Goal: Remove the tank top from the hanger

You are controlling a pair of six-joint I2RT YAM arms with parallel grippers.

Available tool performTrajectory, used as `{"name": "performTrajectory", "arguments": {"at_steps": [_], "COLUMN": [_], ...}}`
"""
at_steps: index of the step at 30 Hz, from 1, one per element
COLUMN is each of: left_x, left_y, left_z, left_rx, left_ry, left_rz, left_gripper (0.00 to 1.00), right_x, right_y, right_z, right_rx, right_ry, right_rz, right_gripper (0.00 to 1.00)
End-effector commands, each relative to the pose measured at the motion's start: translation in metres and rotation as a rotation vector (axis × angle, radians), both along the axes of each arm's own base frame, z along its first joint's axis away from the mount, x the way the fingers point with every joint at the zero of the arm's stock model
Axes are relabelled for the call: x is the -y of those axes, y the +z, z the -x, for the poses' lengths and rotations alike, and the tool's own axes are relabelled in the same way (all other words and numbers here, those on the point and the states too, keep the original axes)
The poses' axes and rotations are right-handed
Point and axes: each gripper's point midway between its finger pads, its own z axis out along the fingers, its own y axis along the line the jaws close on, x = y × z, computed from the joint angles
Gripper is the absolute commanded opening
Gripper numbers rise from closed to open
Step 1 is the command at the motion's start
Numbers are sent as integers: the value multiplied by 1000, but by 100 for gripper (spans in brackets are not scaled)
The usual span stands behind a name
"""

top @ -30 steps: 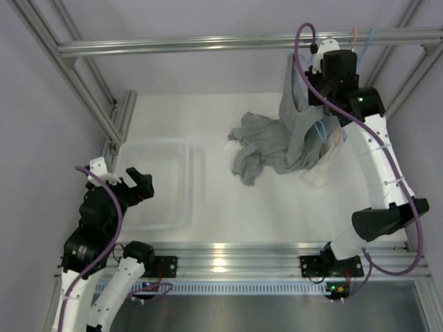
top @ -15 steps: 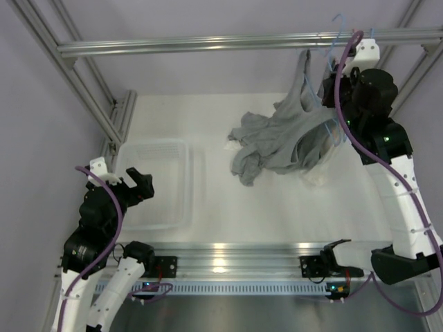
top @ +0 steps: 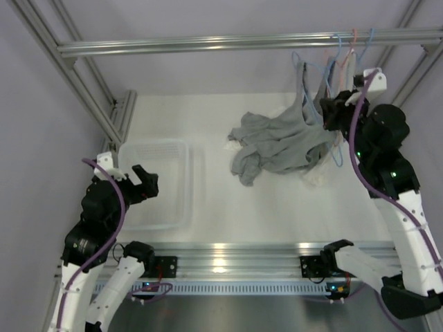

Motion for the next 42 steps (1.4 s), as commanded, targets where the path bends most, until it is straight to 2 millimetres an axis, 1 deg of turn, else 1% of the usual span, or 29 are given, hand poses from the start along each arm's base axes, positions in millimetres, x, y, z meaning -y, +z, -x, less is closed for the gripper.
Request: {"name": "performTrajectory", "arguments": {"at_steps": [1, 2, 3, 4, 5, 6, 7, 8, 9, 10, 11, 12, 13, 14, 15, 16, 17, 18, 19, 20, 21, 22, 25, 27, 31, 33, 36, 39, 42], "left_x": [39, 50, 66, 90, 104, 120, 140, 154, 171, 180, 209, 233, 247, 272, 291, 302, 328, 333, 340, 346, 357, 359, 361, 357, 360, 362, 369, 373, 378], "left_y": [39, 47, 50, 61, 87, 88, 98, 124, 121, 129, 153, 149, 156, 161, 174, 181, 175, 197, 201, 205, 200, 209, 198, 194, 193, 197, 206, 211, 207], "left_z": [-14, -17, -25, -22, -26, -37, -32, -31, -42, -48, -30, -38, -38, -26, -29, -28, -20, -19, -19, -17, -21, -20, -39, -47, -51, -51, -38, -34, -36], "left_rx": [56, 62, 40, 44, 108, 86, 88, 147, 111, 136, 193, 172, 214, 238, 267, 310, 307, 364, 401, 418, 415, 443, 423, 416, 438, 455, 492, 507, 502], "left_ry": [-187, -238, -306, -431, -499, -565, -686, -762, -805, -803, -905, -925, -948, -966, -973, -980, -1023, -1000, -991, -959, -954, -946, -838, -784, -771, -772, -852, -877, -879], "left_rz": [58, 83, 108, 164, 199, 224, 264, 272, 274, 244, 229, 197, 134, 97, 73, 23, -13, -19, -66, -90, -111, -112, -151, -163, -163, -146, -108, -91, -98], "left_gripper": [99, 99, 99, 99, 99, 99, 99, 99, 99, 99, 99, 99, 99, 99, 99, 95, 92, 90, 89, 89, 88, 86, 80, 78, 73, 73, 73, 74, 74], "right_x": [-1, -1, 0, 2, 2, 1, 0, -1, -2, -2, -3, -4, -6, -7, -7, -8, -8, -9, -11, -13, -14, -13, -9, -9, -17, -19, -18, -20, -21], "right_y": [48, 37, 32, 37, 34, 34, 33, 32, 31, 28, 28, 27, 25, 24, 24, 26, 25, 24, 25, 22, 21, 22, 26, 27, 33, 35, 31, 30, 34], "right_z": [64, 69, 76, 94, 102, 111, 129, 138, 145, 159, 167, 173, 183, 186, 190, 197, 200, 202, 206, 207, 208, 210, 217, 219, 228, 229, 226, 224, 227], "right_rx": [196, 177, 168, 197, 193, 199, 200, 197, 194, 192, 191, 187, 178, 169, 161, 168, 156, 150, 151, 132, 126, 130, 143, 140, 142, 141, 132, 123, 132], "right_ry": [120, 128, 138, 153, 167, 184, 217, 237, 253, 277, 294, 308, 335, 344, 352, 365, 369, 380, 397, 405, 414, 417, 405, 410, 470, 480, 472, 476, 488], "right_rz": [-71, -64, -58, -65, -73, -78, -81, -92, -97, -103, -116, -121, -124, -126, -130, -135, -147, -147, -148, -145, -142, -138, -127, -126, -137, -142, -143, -145, -152], "right_gripper": [0, 0, 0, 0, 0, 0, 0, 0, 0, 0, 0, 0, 0, 0, 0, 0, 0, 0, 0, 0, 0, 0, 0, 0, 0, 0, 0, 0, 0]}}
